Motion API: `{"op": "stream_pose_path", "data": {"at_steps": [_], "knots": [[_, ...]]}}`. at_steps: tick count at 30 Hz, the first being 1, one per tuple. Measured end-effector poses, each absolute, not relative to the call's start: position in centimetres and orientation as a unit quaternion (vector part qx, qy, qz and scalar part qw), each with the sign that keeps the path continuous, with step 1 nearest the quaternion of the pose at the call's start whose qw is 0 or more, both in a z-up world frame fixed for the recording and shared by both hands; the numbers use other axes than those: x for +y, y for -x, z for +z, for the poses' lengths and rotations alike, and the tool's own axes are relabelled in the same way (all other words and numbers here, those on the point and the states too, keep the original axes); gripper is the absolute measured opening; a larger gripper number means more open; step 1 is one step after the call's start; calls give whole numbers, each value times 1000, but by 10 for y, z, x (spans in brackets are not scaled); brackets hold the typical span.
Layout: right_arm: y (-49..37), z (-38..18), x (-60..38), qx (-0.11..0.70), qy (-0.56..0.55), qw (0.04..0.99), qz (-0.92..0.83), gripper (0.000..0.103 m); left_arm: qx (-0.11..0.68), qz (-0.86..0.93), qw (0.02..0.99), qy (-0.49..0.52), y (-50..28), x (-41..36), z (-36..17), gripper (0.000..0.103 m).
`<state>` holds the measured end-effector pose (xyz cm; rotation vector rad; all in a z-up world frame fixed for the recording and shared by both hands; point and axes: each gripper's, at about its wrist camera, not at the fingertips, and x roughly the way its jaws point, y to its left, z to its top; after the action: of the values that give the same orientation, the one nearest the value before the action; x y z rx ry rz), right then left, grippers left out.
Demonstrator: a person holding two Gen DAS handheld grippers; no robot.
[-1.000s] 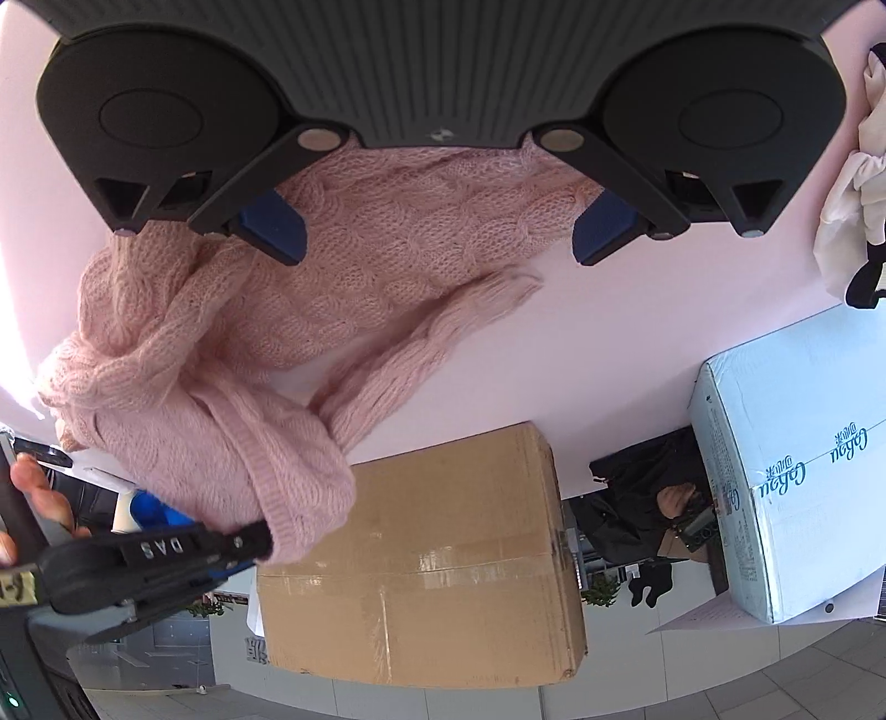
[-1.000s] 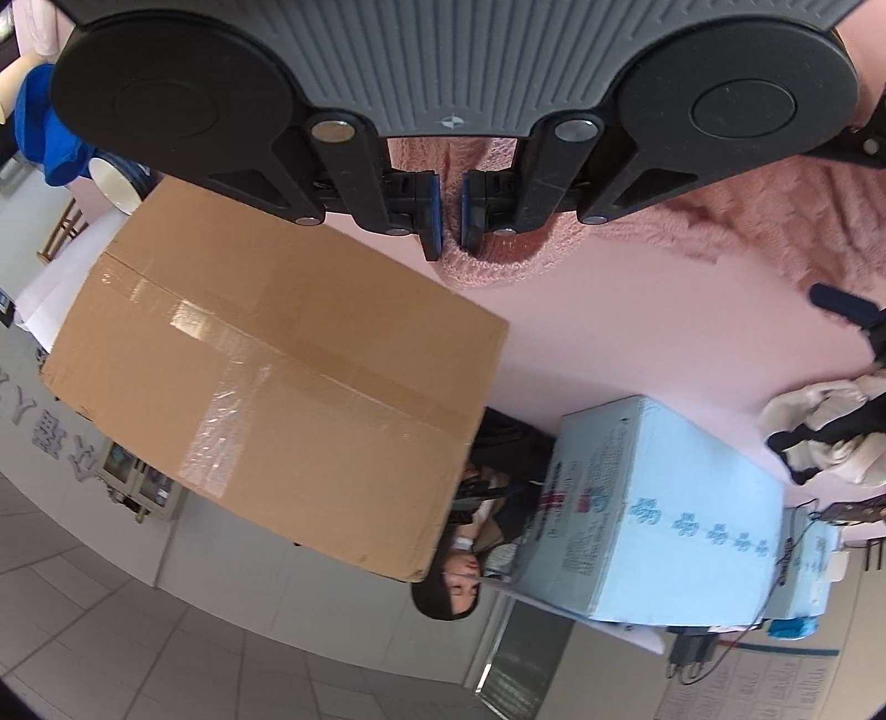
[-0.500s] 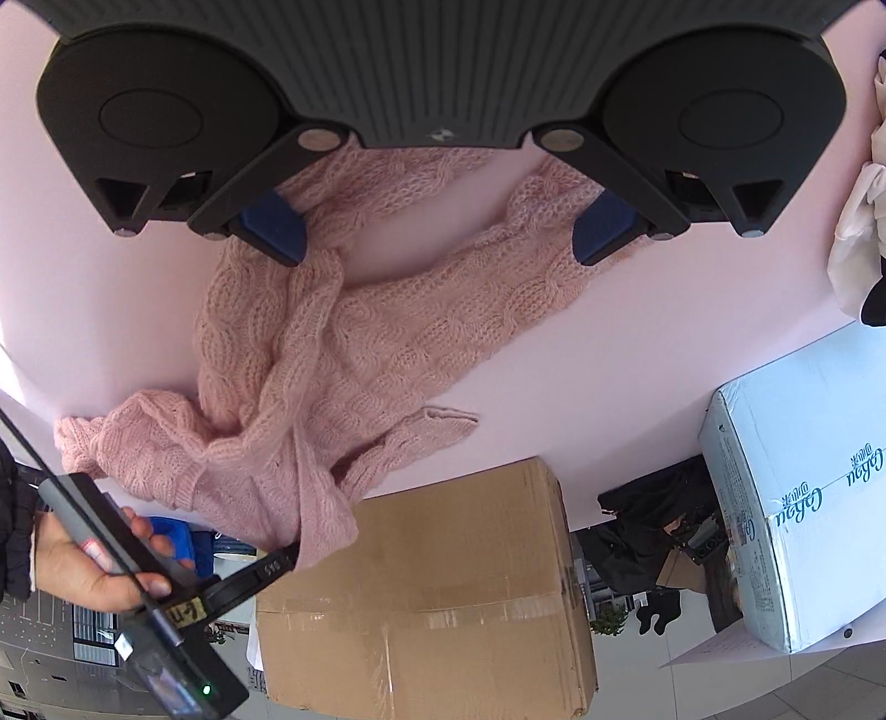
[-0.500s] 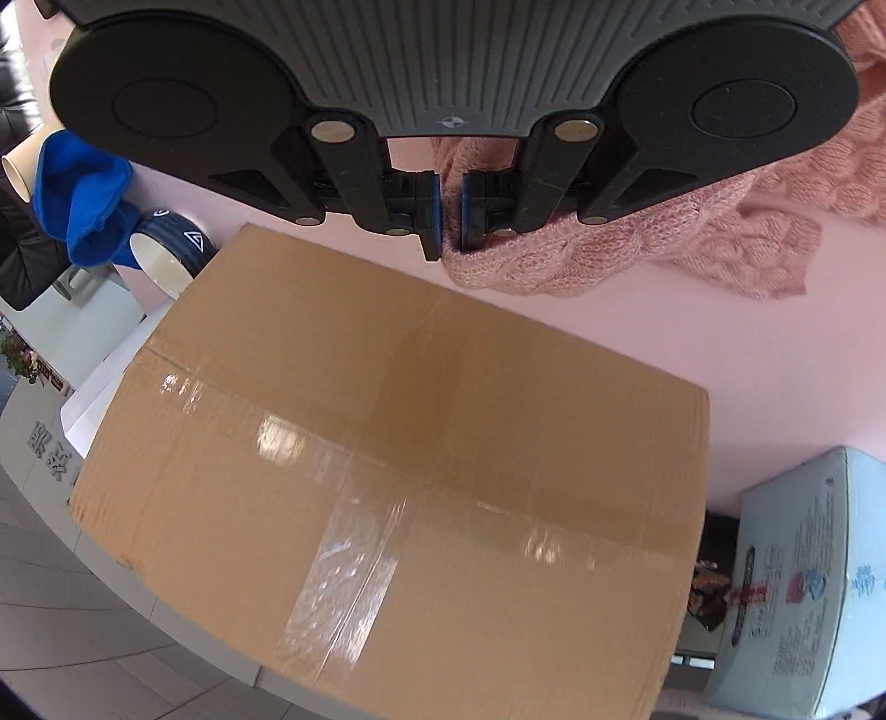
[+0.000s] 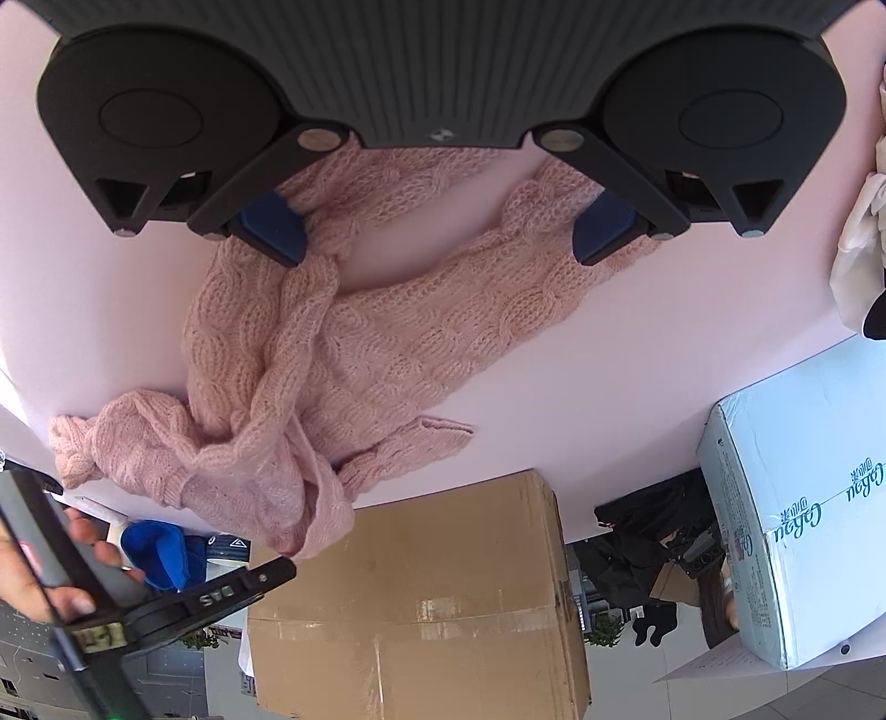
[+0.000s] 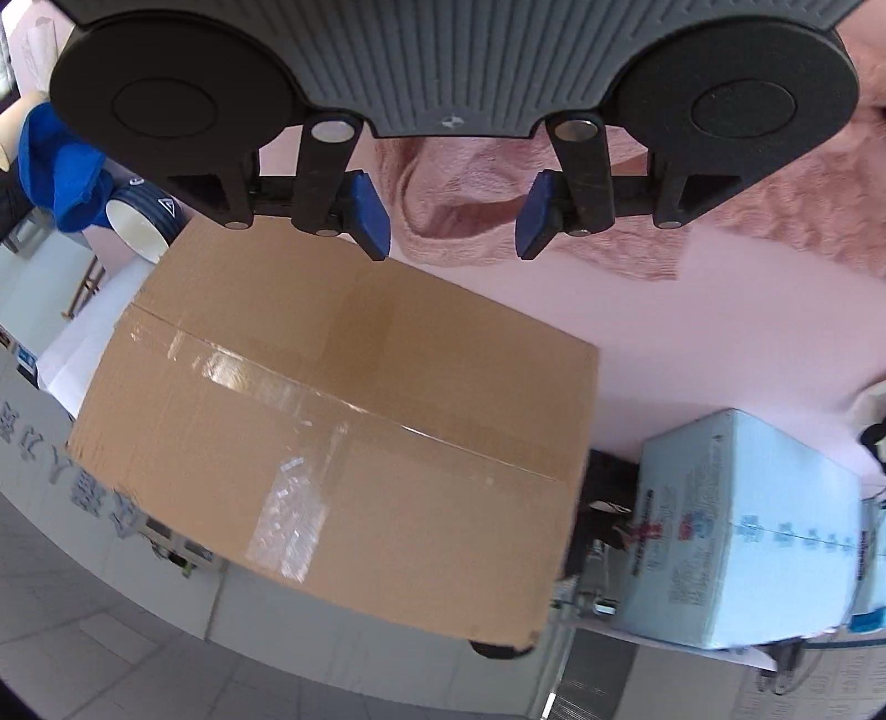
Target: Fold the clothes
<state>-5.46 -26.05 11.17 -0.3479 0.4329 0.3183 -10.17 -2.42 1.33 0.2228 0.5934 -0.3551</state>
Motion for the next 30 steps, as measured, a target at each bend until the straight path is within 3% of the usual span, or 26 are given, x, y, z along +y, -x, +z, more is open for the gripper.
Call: {"op": "stream_pose_path", "data": {"at_steps": [7, 13, 18, 26, 28, 30], "knots": [[146, 74, -231, 188, 179, 933, 249, 59, 242, -144, 952, -124, 120, -19, 26, 103], [154, 53, -223, 182, 177, 928, 273, 64, 222, -155, 955, -122, 149, 1, 35, 103], [144, 46, -247, 186, 90, 946, 251, 64, 259, -156, 944, -131, 163, 19, 25, 103], [146, 44, -262, 171, 49, 951, 251, 64, 297, -146, 935, -125, 182, 22, 19, 103], [146, 44, -264, 172, 44, 952, 248, 64, 294, -143, 937, -122, 187, 20, 18, 95], [144, 43, -265, 177, 41, 952, 247, 63, 299, -136, 937, -119, 186, 17, 17, 78]]}}
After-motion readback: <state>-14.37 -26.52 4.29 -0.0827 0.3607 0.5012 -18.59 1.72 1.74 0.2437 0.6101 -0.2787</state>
